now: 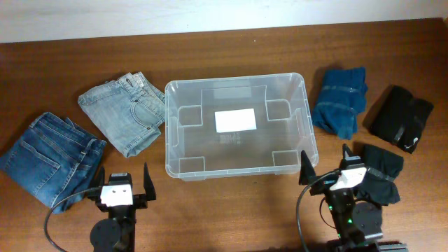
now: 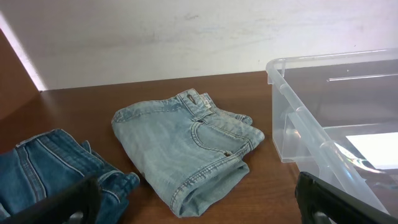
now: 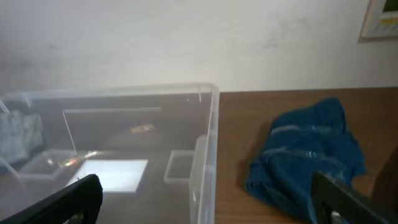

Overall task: Pack container
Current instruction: 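Move the right gripper over the teal bundled garment and lower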

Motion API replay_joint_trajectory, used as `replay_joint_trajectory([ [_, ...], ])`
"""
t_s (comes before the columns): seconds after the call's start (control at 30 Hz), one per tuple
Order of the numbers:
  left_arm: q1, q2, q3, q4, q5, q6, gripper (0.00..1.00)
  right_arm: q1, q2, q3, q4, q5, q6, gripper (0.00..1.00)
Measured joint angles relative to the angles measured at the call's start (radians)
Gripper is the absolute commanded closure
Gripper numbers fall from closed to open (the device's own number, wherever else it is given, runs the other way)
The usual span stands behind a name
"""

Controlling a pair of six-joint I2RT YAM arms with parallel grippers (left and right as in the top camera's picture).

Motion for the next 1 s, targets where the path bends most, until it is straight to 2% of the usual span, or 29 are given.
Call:
replay_joint_trajectory([
  [0.2, 0.0, 0.0, 0.0, 0.0, 0.0, 0.0, 0.01, 0.0, 0.033, 0.261, -0.138, 0.012, 0.068, 0.02],
  [0.6, 0.0, 0.0, -0.001, 0.0, 0.0, 0.0, 0.01, 0.0, 0.462, 0.785, -0.489, 0.02, 0.092, 0.01],
  [0.73, 0.0, 0.0, -0.001, 0.0, 0.0, 0.0, 0.01, 0.0, 0.573, 0.912, -0.583, 0.02, 0.093, 0.01],
  [1.0, 0.0, 0.0, -0.001, 0.0, 0.0, 0.0, 0.01, 0.0, 0.734, 1.047, -0.709, 0.02, 0.093, 0.02],
])
